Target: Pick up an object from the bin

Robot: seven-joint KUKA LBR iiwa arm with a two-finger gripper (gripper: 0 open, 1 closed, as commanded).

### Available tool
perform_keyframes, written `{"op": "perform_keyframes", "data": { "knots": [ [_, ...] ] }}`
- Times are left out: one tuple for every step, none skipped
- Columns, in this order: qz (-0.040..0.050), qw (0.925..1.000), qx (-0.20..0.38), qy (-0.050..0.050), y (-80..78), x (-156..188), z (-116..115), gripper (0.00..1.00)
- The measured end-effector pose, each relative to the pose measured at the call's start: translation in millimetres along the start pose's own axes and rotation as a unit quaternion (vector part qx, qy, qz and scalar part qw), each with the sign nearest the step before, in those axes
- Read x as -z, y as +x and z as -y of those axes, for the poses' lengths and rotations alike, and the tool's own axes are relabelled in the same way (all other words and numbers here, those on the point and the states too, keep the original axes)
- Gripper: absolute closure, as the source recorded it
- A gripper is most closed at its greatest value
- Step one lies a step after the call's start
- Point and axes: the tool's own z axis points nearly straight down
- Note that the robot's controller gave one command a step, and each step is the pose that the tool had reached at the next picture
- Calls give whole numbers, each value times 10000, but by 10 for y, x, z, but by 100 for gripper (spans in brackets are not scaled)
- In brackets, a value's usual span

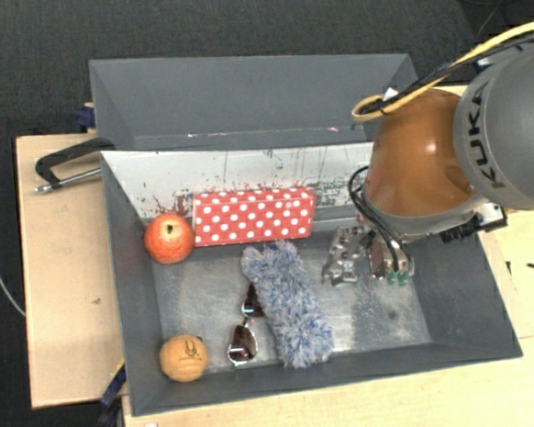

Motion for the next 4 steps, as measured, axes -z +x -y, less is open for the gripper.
{"op": "perform_keyframes", "data": {
  "knots": [
    [1, 10000, -4, 5, -1, 0, 5, 0],
    [1, 10000, -4, 6, -1, 0, 5, 0],
    [66, 9915, 1299, 25, 193, -869, -328, 100],
    [66, 9916, 1295, 24, 193, -869, -328, 100]
  ]
}}
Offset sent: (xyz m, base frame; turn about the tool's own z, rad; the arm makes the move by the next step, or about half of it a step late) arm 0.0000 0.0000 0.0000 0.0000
